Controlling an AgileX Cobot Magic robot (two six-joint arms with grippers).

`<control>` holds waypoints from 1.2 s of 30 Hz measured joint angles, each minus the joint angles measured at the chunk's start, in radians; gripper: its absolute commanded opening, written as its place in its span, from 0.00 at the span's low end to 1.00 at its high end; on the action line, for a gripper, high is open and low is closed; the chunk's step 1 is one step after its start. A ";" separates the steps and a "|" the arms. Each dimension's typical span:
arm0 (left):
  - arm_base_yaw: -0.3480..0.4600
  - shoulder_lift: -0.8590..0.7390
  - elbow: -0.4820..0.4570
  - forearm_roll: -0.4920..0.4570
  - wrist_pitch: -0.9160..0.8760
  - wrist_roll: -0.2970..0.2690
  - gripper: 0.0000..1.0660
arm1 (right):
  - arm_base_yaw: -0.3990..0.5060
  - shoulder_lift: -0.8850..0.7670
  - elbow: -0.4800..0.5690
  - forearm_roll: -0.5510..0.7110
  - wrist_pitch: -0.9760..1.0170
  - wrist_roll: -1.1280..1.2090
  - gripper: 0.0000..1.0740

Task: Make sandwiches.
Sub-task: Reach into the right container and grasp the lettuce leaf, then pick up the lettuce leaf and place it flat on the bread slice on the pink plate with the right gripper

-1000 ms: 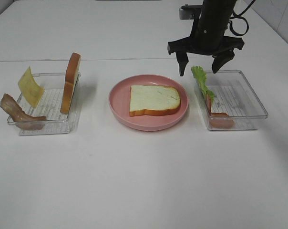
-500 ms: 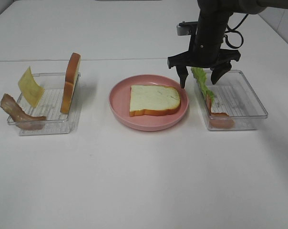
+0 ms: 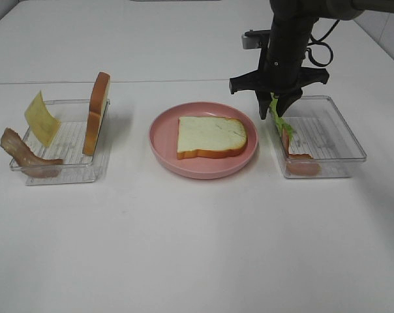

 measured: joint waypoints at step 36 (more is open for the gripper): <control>0.000 0.000 0.000 0.000 0.000 0.000 0.96 | 0.000 -0.175 0.000 0.376 0.022 -0.102 0.00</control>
